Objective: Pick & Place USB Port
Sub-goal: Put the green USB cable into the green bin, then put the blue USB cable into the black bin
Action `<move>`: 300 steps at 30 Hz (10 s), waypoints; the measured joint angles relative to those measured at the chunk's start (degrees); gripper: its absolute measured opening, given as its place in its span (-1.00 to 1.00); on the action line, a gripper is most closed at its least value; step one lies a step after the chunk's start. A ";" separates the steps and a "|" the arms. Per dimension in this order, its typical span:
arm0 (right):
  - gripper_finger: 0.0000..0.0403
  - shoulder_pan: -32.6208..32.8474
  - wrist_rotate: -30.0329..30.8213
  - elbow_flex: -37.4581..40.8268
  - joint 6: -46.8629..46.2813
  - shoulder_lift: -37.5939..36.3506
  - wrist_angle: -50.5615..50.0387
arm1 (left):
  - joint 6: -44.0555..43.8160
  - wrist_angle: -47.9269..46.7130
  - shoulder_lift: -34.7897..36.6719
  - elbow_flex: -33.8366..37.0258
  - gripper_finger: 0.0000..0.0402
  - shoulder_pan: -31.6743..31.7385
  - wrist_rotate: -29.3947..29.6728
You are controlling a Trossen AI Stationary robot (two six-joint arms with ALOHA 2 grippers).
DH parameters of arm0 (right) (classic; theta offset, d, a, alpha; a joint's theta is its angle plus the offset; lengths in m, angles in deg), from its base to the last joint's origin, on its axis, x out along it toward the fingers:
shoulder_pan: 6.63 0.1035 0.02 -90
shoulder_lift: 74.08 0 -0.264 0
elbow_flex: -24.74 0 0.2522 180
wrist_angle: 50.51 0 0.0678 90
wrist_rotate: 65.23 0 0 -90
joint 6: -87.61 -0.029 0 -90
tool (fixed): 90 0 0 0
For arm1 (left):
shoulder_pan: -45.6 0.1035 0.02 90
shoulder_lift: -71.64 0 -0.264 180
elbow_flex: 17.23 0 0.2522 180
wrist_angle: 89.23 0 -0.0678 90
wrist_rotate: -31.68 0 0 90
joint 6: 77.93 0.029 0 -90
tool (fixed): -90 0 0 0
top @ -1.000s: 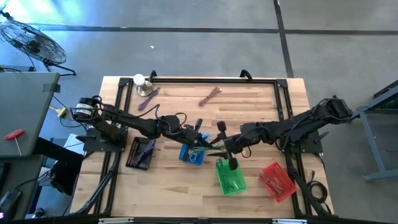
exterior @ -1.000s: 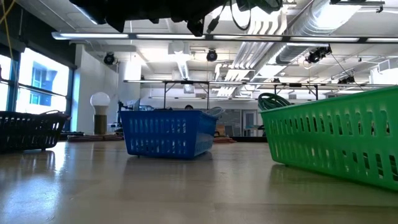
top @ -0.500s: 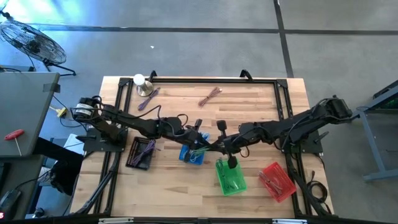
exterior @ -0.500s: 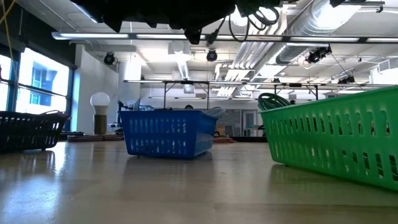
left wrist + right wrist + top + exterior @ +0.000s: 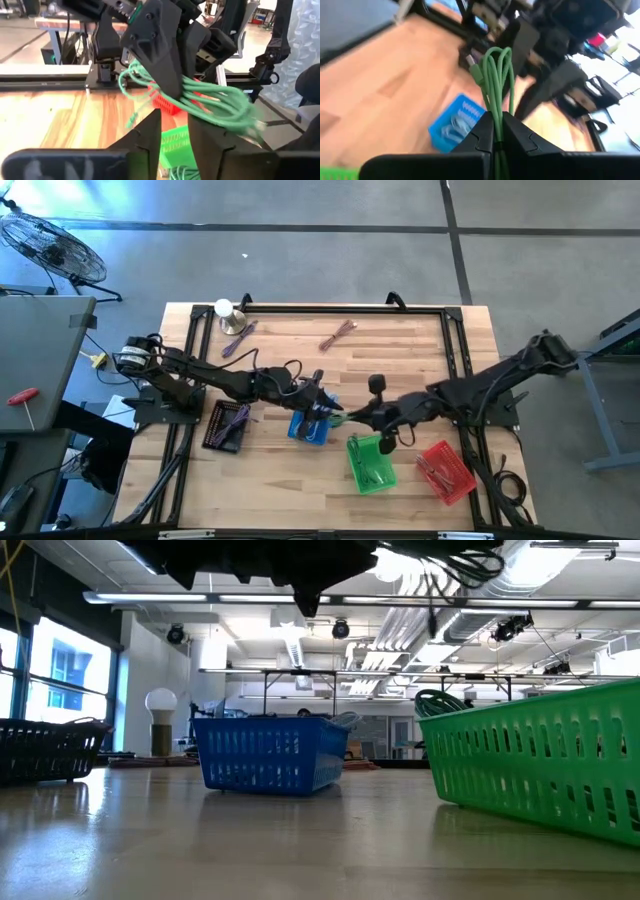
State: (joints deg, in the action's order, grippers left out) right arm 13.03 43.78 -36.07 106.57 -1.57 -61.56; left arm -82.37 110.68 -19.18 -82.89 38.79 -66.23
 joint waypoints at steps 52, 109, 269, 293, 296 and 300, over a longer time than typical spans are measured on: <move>-0.95 21.06 20.93 -0.02 -69.15 8.76 -8.47 | 3.67 -16.71 7.44 0.22 -0.30 0.04 22.12; -0.44 25.08 26.53 -2.05 -69.72 11.86 -1.61 | 5.19 -34.56 9.93 0.11 -0.30 -0.33 30.09; -0.50 -2.81 -3.72 -1.85 -12.14 8.70 -13.69 | -103.92 -102.03 25.05 0.26 -0.99 -29.34 20.45; -0.50 -2.73 -8.49 -1.85 -13.96 8.70 -10.17 | -118.52 -105.76 14.61 0.15 -0.99 -43.06 23.03; -0.50 -2.73 -8.47 -1.85 -13.98 8.70 -10.15 | -118.41 -105.69 15.20 0.17 -0.99 -43.04 23.44; -0.50 -2.75 -8.30 -1.85 -13.98 8.70 -10.10 | -118.37 -106.12 16.18 0.17 -0.99 -43.06 23.97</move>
State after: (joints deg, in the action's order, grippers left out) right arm 10.28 35.48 -37.93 92.59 7.13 -71.66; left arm -200.74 4.56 -3.00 -82.72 -4.26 -42.25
